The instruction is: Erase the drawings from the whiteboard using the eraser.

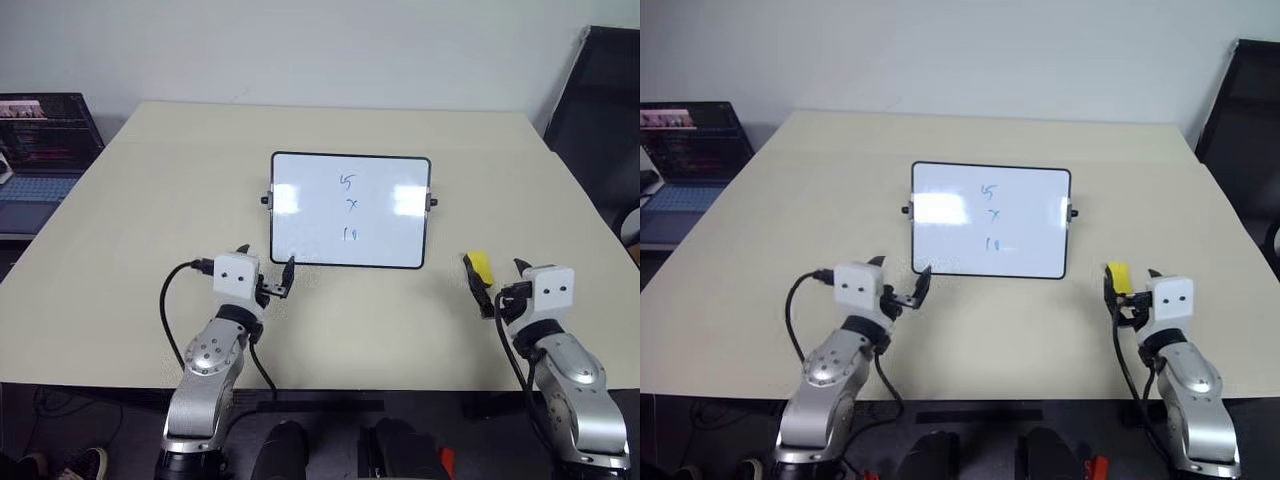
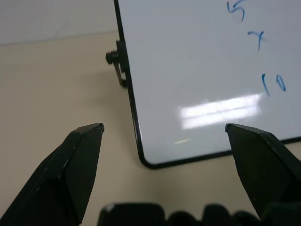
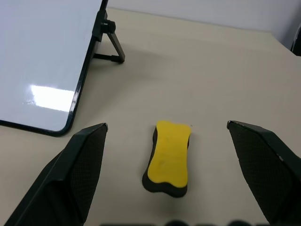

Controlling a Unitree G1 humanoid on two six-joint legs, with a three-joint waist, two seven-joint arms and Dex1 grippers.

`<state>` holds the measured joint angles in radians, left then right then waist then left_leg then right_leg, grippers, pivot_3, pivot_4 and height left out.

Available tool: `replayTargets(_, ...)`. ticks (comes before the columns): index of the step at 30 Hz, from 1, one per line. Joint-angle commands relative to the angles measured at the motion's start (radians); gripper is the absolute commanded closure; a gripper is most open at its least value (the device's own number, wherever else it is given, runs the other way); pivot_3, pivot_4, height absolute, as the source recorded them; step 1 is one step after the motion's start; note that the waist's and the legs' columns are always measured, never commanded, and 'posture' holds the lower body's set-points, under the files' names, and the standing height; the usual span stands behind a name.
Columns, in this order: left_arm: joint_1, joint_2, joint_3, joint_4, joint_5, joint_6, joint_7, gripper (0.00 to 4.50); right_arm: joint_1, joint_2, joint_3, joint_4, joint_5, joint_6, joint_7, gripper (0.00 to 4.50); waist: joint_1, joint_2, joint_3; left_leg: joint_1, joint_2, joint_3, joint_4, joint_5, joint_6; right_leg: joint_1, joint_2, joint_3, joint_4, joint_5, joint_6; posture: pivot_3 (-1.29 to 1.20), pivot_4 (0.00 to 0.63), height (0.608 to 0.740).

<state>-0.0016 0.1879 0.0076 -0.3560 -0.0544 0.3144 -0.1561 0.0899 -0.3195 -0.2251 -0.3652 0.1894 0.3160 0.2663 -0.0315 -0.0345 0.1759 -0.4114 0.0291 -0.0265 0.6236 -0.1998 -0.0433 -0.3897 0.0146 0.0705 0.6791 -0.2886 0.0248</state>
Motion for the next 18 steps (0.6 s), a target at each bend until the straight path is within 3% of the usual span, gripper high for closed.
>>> replayTargets(1, -0.008, -0.008, -0.003, -0.016, 0.025, -0.046, 0.022, 0.00, 0.010, -0.021, 0.000, -0.036, 0.001, 0.006, 0.016, 0.06, 0.000, 0.000, 0.000, 0.000, 0.000, 0.000, 0.000, 0.000, 0.000, 0.000, 0.000, 0.000, 0.000, 0.000, 0.000, 0.00, 0.150, 0.740)
replayTargets(18, -0.076, 0.051, 0.047, -0.029, 0.006, -0.039, -0.023, 0.00, -0.031, 0.034, 0.006, -0.140, 0.012, 0.096, -0.073, 0.06, 0.001, 0.000, 0.000, 0.000, 0.000, 0.000, 0.000, 0.000, 0.000, 0.000, 0.000, 0.000, 0.000, 0.000, 0.000, 0.00, 0.150, 0.740)
